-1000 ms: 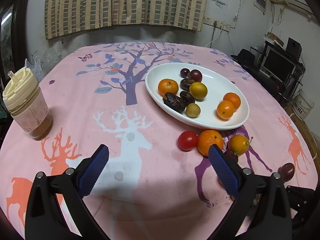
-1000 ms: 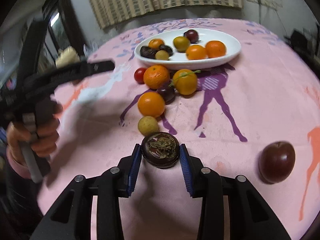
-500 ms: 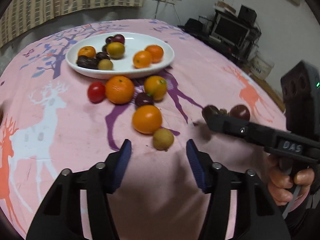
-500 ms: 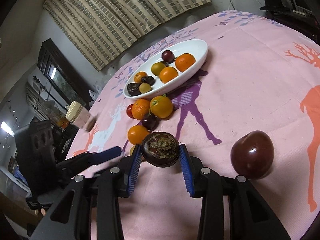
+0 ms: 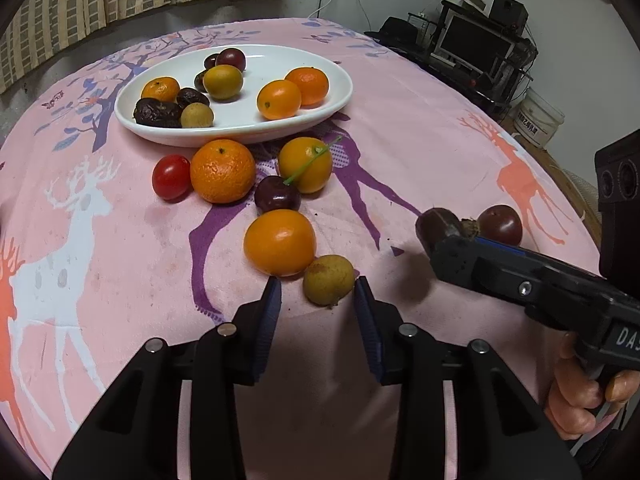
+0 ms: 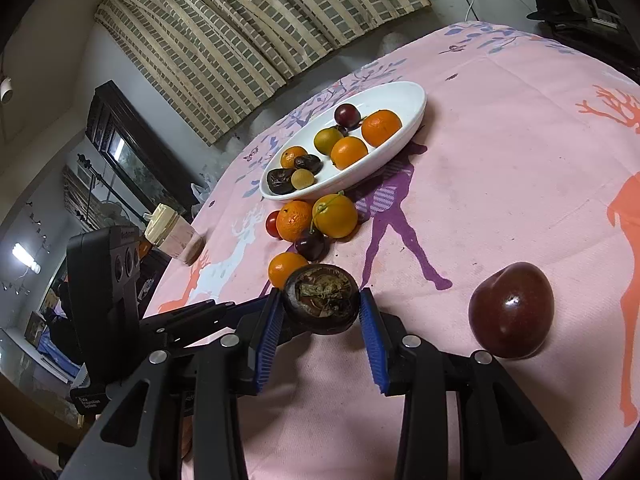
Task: Organize fruits
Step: 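Grasp the small yellow fruit with the left tool while the right tool holds the dark fruit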
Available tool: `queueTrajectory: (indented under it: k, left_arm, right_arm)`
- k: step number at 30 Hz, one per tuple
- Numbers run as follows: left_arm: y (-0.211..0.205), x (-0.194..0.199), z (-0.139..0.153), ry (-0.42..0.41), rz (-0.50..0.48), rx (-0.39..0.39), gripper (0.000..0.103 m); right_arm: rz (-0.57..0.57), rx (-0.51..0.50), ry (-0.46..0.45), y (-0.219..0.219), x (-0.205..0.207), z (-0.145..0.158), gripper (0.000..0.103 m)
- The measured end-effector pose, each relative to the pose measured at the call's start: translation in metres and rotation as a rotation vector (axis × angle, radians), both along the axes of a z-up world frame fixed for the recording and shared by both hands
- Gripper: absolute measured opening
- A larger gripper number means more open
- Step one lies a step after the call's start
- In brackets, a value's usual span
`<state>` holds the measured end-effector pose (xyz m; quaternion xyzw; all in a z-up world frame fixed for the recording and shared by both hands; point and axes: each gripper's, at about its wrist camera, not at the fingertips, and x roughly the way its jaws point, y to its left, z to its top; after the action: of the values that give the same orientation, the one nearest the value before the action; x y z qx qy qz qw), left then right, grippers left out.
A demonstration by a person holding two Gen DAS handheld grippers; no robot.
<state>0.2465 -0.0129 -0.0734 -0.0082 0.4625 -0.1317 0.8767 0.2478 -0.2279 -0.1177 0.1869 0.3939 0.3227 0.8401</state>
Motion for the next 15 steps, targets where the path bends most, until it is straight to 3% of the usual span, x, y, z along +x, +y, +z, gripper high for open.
queueTrajectory:
  k: [15]
  left_arm:
    - [-0.021,0.008,-0.001,-0.007,-0.002,0.071,0.029]
  right_arm:
    - [-0.013,0.010,0.002,-0.003,-0.001,-0.001,0.039]
